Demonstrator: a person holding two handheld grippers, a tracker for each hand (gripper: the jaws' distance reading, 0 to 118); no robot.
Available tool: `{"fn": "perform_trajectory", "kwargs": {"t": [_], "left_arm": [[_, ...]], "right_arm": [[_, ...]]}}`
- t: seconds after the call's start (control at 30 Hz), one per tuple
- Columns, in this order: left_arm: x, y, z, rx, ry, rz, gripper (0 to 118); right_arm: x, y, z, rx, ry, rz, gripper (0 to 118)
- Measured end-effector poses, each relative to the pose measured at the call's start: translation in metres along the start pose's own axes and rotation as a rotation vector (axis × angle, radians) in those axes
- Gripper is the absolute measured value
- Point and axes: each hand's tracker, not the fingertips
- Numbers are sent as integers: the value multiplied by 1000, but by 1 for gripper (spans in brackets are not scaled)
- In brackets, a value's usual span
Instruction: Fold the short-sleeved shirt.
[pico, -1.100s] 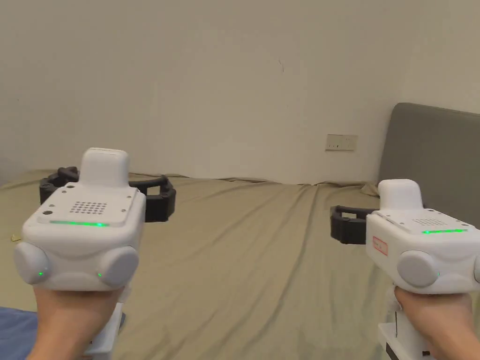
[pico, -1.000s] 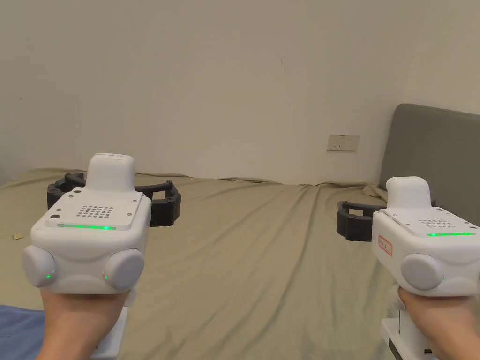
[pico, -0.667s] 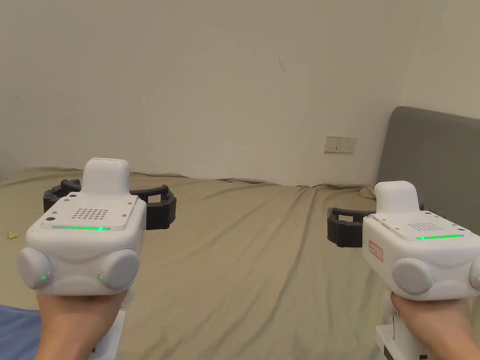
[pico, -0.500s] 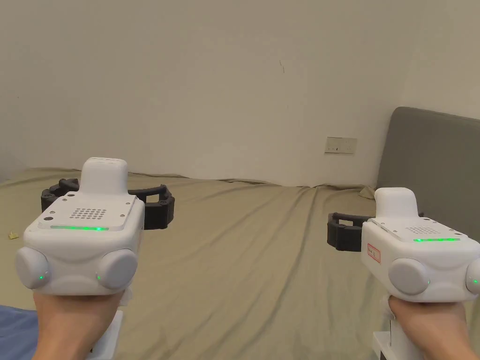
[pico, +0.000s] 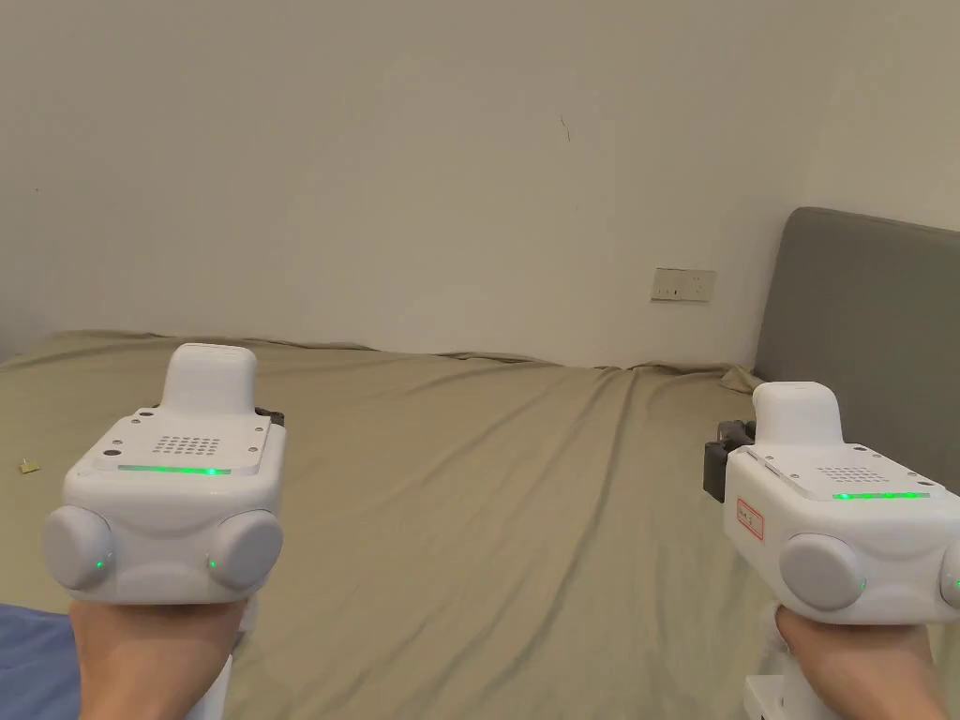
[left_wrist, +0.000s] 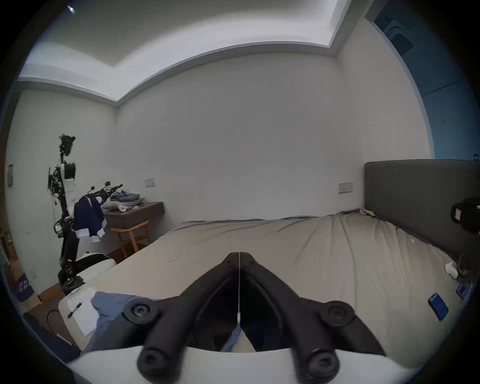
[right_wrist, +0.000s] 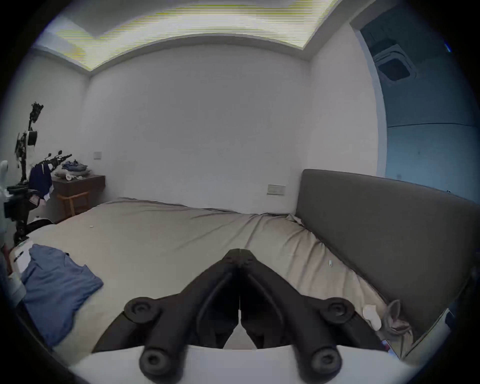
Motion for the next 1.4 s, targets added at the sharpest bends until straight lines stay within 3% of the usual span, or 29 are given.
{"fn": "perform_trajectory", "kwargs": {"t": [0.2,0.3,0.6,0.77,0.93,1.0,1.1,1.2,1.23,1.27,1.3,1.4], "left_arm": [[-22,0,3,2,1,22,0],[-48,2,16,2,38,24,0],[-177,-27,114,-24,363,65,0],[-220,-55,156,-105,461,69,0],[-237,-64,150,-148,460,60,0],[-243,-64,127,-221,348,41,0],[-252,-62,76,-300,163,31,0],[-250,-63,12,-448,3,14,0],[-247,-67,-9,-498,-34,20,14],[-243,-74,-30,-522,-57,35,73],[-239,-83,-51,-574,-73,57,117],[-221,-145,-86,-635,-128,93,118]], "right_arm": [[-5,3,4,-23,25,-12,2],[-32,9,6,-9,120,-18,2],[-187,16,22,24,578,3,2],[-264,0,33,-15,771,15,2],[-284,-6,27,-20,792,42,2],[-276,-5,17,-32,788,39,2],[-250,-6,1,-24,715,73,2],[-209,-7,-13,-44,627,45,2],[-195,-9,-18,-49,593,43,2],[-181,-11,-20,-55,545,48,2],[-167,-14,-20,-60,514,50,2],[-130,-27,-21,-88,412,58,2]]}}
